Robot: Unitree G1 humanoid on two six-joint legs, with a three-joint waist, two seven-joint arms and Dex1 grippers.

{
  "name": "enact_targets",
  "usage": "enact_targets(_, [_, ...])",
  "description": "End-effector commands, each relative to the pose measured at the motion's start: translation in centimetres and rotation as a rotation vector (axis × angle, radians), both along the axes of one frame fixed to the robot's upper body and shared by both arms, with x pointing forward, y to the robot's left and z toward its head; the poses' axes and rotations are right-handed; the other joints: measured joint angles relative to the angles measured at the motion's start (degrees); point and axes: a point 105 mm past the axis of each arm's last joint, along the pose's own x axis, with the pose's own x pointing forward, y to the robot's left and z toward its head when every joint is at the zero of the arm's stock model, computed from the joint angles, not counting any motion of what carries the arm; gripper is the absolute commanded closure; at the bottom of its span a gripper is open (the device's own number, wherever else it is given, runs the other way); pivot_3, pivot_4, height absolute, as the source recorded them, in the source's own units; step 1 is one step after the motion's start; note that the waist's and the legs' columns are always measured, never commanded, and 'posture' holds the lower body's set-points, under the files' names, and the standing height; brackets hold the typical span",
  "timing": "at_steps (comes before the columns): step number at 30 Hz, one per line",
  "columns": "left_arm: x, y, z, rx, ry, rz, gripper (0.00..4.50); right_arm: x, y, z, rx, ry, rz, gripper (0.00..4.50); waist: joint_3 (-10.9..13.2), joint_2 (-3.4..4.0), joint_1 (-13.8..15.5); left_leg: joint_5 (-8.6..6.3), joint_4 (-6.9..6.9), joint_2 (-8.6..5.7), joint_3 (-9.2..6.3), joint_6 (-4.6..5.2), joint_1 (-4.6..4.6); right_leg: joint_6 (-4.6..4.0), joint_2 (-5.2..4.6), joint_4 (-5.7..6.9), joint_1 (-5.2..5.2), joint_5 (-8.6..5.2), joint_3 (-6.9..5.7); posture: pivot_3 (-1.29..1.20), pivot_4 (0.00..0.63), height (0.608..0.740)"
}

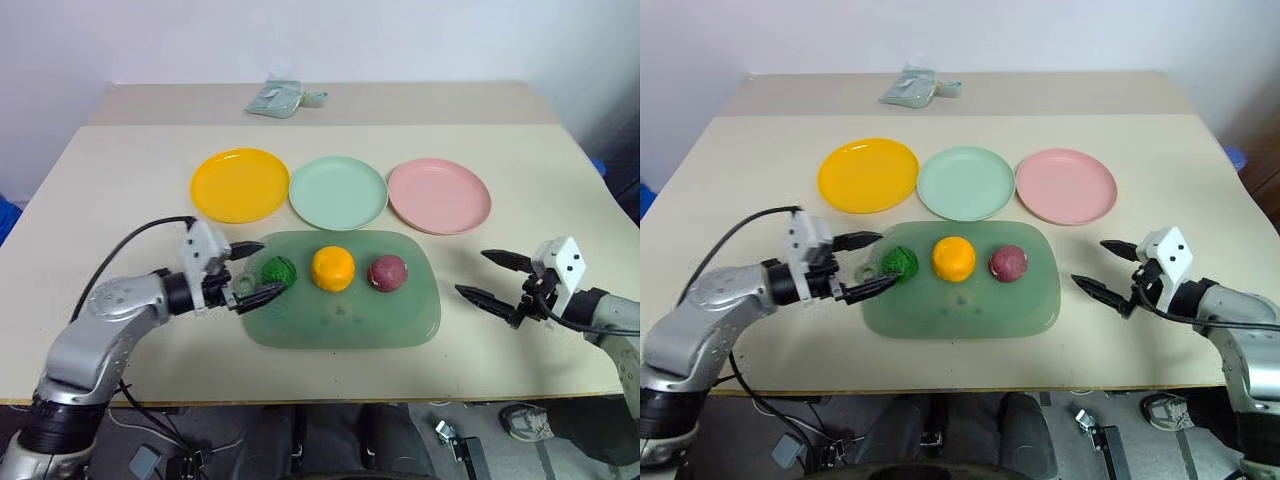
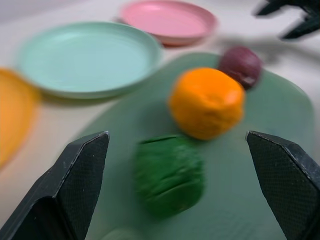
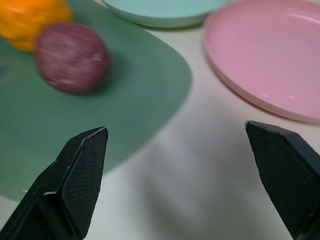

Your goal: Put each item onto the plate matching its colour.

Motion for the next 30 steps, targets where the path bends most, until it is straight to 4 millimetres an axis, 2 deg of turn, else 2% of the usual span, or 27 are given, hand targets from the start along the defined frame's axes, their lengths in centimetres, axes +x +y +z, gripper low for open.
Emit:
enact_targets(1, [1.3, -0.3, -0.9, 0.069, -0.015, 0.000, 0.00, -1.0, 1.0, 1.9, 0.024, -0.072, -0.001, 0.04, 0.00, -0.01, 0.05, 0.00, 0.04, 0.01, -0.01, 0.00, 0.00, 0.00, 0.03, 0.00, 0.02, 0.00, -0.01, 0.00, 0.150, 0.740])
enact_targets(3, [1.8, -0.4, -1.2, 0.086, -0.016, -0.004, 0.00, -1.5, 1.3, 2.1, 0.027, -0.071, -0.006, 0.04, 0.01, -0.02, 0.03, 0.00, 0.08, 0.01, -0.02, 0.02, -0.01, 0.01, 0.04, 0.01, 0.04, 0.00, -0.01, 0.00, 0.150, 0.740])
enact_targets(6, [2.8, -0.2, -1.2, 0.091, -0.018, 0.007, 0.79, -2.4, 2.2, 2.4, 0.034, -0.072, -0.012, 0.00, 0.01, -0.03, 0.04, -0.01, 0.13, 0.03, -0.03, 0.04, -0.02, 0.01, 0.06, 0.02, 0.05, 0.00, -0.01, 0.00, 0.150, 0.740])
enact_targets(9, [3.2, -0.2, -0.9, 0.086, -0.030, 0.003, 2.29, -3.0, 2.9, 2.8, 0.044, -0.068, -0.009, 0.00, 0.01, -0.03, -0.02, -0.01, 0.16, 0.06, -0.04, 0.05, -0.02, 0.01, 0.08, 0.04, 0.05, 0.00, -0.01, 0.00, 0.150, 0.740])
enact_targets(10, [3.6, -0.1, -0.4, 0.072, -0.043, 0.018, 2.57, -3.1, 3.0, 3.0, 0.050, -0.069, -0.005, 0.00, 0.01, -0.03, -0.01, -0.02, 0.17, 0.06, -0.03, 0.05, -0.02, 0.02, 0.08, 0.05, 0.05, 0.00, -0.01, 0.00, 0.150, 0.740])
enact_targets(14, [7.0, 0.1, 2.7, -0.029, -0.139, 0.138, 2.57, -2.6, 3.9, 3.8, 0.070, -0.088, 0.014, 0.00, 0.06, -0.12, 0.54, -0.02, 0.28, 0.05, -0.10, 0.07, -0.03, 0.02, 0.09, 0.07, 0.11, 0.00, -0.03, 0.00, 0.150, 0.740])
enact_targets(17, [11.9, -1.9, 5.0, -0.084, -0.188, 0.258, 2.57, -1.7, 4.6, 3.9, 0.085, -0.098, 0.026, 0.00, 0.09, -0.21, 1.61, -0.03, 0.35, 0.01, -0.12, 0.11, 0.00, 0.04, 0.10, 0.11, 0.19, 0.01, -0.04, 0.00, 0.150, 0.740])
enact_targets(18, [12.8, -2.7, 5.4, -0.098, -0.189, 0.270, 2.57, -1.5, 4.7, 3.9, 0.087, -0.099, 0.029, 0.00, 0.07, -0.23, 1.83, -0.02, 0.40, 0.00, -0.14, 0.12, -0.06, 0.09, 0.12, 0.08, 0.17, 0.03, -0.09, 0.00, 0.150, 0.740])
enact_targets(20, [14.2, -5.0, 5.4, -0.065, -0.203, 0.247, 2.57, -1.0, 5.2, 4.0, 0.090, -0.106, 0.035, 0.00, 0.06, -0.24, 1.76, -0.08, 0.42, -0.08, -0.16, 0.24, -0.05, 0.12, 0.11, 0.01, 0.27, 0.04, -0.10, 0.00, 0.150, 0.740])
enact_targets(25, [15.7, -8.9, 4.2, 0.007, -0.175, 0.190, 2.57, -0.4, 5.8, 4.5, 0.100, -0.136, 0.031, 0.00, 0.11, -0.33, 1.28, -0.22, 0.35, -0.13, 0.07, 0.47, -0.10, 0.21, 0.09, -0.04, 0.26, 0.00, -0.10, 0.00, 0.150, 0.740])
enact_targets(30, [16.0, -10.1, 4.7, -0.008, -0.180, 0.154, 0.32, -1.1, 6.0, 4.6, 0.106, -0.142, 0.011, 0.00, 0.14, -0.38, 1.30, -0.18, 0.36, -0.05, 0.12, 0.41, -0.13, 0.34, 0.10, -0.03, 0.15, -0.02, -0.11, 0.00, 0.150, 0.740])
